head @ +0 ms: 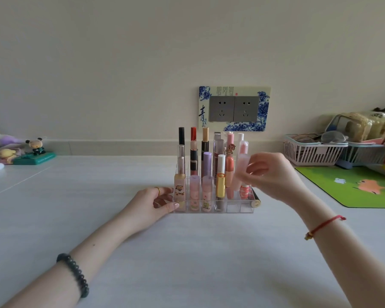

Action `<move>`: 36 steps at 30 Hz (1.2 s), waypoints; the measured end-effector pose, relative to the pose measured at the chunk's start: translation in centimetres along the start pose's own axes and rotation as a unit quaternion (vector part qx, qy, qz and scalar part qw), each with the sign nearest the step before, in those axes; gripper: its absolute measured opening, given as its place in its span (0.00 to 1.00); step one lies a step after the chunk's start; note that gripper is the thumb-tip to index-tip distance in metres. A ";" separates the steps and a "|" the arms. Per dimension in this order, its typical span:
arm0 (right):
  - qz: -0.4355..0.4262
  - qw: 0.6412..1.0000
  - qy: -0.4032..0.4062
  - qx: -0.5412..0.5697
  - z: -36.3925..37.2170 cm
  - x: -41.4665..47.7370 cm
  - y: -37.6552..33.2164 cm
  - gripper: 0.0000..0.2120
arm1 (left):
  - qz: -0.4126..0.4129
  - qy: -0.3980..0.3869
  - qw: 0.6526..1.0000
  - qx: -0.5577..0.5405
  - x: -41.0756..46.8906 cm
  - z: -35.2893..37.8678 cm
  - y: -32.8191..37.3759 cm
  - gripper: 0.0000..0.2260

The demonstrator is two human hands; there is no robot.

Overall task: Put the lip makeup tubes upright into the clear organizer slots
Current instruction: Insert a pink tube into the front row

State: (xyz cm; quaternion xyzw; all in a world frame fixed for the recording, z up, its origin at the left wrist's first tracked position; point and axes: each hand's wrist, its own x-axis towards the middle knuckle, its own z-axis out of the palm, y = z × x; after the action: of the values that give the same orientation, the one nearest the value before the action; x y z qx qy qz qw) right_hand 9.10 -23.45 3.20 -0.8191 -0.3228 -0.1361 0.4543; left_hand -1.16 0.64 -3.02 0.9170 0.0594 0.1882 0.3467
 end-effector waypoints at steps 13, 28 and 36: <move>0.015 0.997 -0.025 -0.072 1.4 -0.5 0.3 0.04 | 0.013 0.003 1.000 0.001 0.0 0.0 0.0 0.12; 0.041 0.992 -0.056 -0.101 1.8 -0.5 0.6 0.06 | 0.015 0.010 1.000 0.001 -0.2 0.0 0.4 0.13; 0.056 0.990 -0.081 -0.101 2.1 -0.5 1.0 0.07 | 0.013 0.010 1.000 0.003 -0.1 0.0 0.2 0.13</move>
State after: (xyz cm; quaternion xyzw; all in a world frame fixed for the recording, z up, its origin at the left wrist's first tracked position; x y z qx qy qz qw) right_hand 9.22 -22.25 1.17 -0.8857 -0.2970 -0.0754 0.3488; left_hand -1.24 0.44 -2.88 0.9167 0.0514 0.2018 0.3409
